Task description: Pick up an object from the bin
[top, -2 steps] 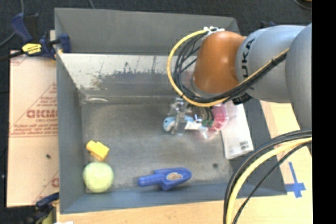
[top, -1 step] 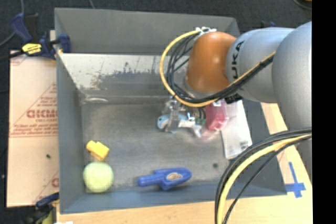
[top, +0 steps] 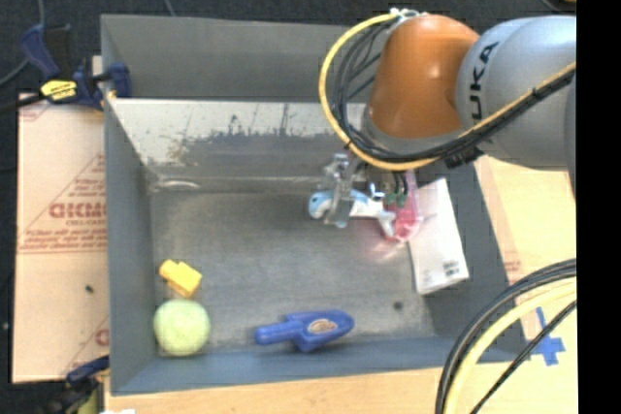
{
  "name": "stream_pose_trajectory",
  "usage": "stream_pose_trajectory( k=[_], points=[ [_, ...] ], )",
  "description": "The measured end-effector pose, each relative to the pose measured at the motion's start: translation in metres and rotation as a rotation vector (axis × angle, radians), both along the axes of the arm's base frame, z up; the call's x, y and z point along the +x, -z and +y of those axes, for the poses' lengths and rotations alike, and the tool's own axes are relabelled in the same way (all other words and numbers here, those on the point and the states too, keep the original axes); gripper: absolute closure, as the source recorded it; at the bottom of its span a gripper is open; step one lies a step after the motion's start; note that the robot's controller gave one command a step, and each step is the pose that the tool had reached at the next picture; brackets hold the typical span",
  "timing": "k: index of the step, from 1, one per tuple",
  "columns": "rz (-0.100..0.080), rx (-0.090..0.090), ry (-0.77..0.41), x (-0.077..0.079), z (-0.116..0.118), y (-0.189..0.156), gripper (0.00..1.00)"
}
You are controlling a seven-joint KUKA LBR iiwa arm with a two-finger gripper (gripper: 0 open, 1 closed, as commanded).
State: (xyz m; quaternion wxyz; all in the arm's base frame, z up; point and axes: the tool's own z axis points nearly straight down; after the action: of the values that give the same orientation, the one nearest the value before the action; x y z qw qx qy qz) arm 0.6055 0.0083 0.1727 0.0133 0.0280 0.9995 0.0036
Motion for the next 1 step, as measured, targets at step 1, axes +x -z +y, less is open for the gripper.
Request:
stream_pose_trajectory(
  k=[1],
  points=[
    [-0.016, 0.0, -0.001, 0.0144, 0.0021, 0.0496, 1.0]
  ],
)
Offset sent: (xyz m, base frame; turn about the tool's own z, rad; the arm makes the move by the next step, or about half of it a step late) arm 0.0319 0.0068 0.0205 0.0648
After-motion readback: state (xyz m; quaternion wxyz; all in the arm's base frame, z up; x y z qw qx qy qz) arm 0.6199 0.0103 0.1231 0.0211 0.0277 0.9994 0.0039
